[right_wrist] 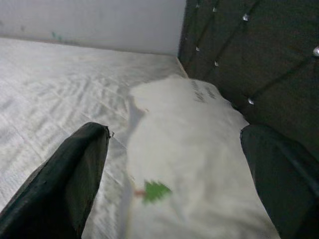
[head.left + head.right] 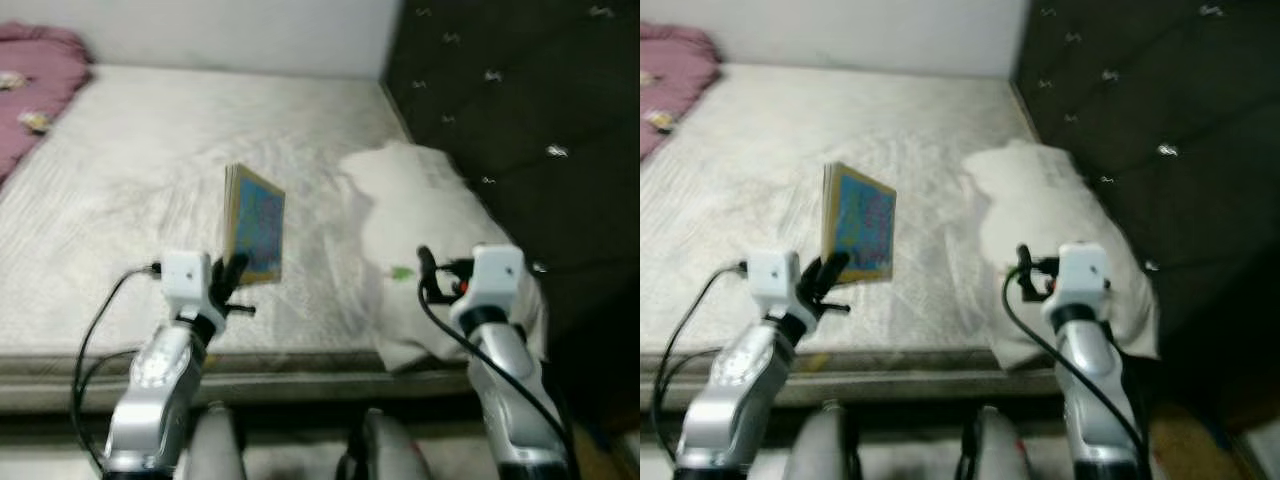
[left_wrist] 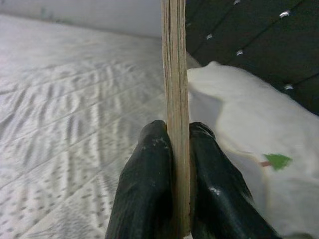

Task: Clean up the room

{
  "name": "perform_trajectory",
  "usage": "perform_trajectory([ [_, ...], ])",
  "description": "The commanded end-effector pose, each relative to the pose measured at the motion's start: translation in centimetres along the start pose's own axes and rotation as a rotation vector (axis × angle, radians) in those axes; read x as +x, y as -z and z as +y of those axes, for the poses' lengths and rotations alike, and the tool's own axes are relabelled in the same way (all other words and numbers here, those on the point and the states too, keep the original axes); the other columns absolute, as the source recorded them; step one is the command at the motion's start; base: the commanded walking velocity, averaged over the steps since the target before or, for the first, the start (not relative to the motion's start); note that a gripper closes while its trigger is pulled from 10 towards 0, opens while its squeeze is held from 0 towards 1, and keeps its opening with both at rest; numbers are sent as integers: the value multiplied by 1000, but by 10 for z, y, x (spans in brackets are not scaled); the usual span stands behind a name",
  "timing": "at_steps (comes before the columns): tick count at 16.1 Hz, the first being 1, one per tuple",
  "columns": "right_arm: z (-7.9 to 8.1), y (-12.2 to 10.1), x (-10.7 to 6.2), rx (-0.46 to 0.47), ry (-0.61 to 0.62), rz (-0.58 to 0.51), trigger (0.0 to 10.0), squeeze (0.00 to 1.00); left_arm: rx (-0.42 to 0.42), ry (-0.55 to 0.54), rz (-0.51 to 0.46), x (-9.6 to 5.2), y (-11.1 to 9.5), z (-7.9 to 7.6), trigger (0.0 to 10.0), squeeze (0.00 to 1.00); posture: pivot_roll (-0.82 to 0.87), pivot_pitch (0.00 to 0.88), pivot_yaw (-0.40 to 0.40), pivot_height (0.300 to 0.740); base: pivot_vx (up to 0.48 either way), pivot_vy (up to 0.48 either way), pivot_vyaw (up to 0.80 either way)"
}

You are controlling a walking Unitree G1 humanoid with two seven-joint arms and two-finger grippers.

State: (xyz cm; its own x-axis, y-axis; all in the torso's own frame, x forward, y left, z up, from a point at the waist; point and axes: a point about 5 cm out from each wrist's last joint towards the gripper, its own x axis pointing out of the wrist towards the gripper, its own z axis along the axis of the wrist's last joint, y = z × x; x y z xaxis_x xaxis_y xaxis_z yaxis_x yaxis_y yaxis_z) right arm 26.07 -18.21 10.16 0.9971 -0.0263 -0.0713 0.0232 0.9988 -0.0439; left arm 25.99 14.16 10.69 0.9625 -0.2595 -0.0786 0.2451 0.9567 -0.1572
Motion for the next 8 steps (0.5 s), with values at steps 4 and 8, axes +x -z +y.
perform_trajectory([
  [4,3,-6,5,-6,-17,-12,10000,0,-12,26,-28,-2,-4,-3,10000,0,-38,17,-65,656,0,0,0],
  [8,2,-6,5,-2,-16,-8,10000,0,-21,42,-33,-3,-5,-5,10000,0,-39,15,-68,656,0,0,-203],
])
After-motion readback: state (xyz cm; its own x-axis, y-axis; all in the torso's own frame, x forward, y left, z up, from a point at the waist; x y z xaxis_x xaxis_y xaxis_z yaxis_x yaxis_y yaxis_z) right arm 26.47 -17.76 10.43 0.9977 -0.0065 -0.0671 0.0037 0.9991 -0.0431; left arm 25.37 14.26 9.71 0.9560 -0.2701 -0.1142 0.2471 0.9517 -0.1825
